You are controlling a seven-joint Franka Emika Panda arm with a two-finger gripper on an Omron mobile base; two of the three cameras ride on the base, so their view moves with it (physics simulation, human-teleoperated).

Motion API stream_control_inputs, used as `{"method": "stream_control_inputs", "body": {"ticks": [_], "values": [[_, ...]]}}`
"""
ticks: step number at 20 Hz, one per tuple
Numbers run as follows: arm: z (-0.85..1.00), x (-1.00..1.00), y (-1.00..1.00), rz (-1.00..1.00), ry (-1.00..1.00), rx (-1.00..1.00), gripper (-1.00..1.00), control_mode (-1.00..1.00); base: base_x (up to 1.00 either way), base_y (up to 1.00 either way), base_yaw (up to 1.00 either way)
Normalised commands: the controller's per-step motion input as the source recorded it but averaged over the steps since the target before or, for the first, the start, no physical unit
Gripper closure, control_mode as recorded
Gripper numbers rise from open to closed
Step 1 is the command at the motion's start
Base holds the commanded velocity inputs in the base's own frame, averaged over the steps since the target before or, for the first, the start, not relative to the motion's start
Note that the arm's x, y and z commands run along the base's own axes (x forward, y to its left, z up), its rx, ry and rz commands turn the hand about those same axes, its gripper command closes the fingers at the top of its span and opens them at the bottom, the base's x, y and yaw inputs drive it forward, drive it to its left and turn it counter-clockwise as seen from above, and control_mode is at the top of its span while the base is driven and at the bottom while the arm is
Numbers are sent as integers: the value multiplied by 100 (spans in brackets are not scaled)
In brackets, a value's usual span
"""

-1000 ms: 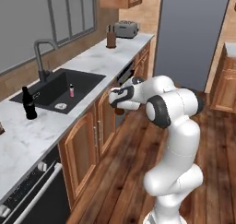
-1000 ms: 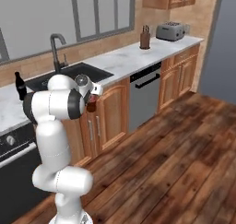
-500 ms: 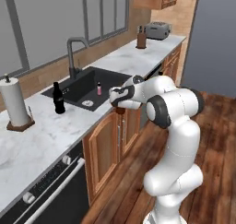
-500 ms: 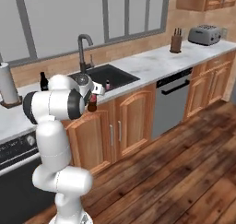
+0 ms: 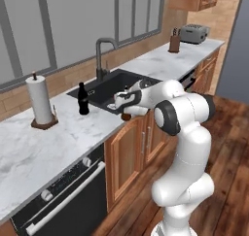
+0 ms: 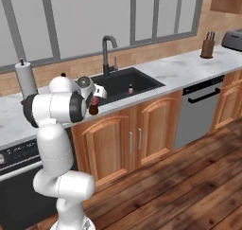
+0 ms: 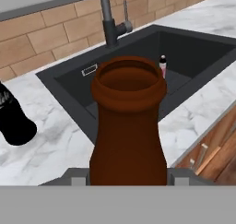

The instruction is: Place the large bottle from the dining counter next to the other large bottle outside the sink, and place the small bottle from the dining counter next to the other small bottle inside the sink.

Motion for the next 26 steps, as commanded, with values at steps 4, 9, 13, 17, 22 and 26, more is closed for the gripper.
{"method": "stream_control_inputs", "body": {"ticks": [4,9,13,17,22,26], "values": [[0,0,0,0,0,0,100,100,29,12,21],[0,0,0,0,0,0,100,100,33,8,21],[0,0,0,0,0,0,100,100,47,3,17],[0,0,0,0,0,0,100,100,50,1,15],[0,0,0,0,0,0,100,100,44,0,12],[0,0,0,0,0,0,100,100,46,0,9]]}}
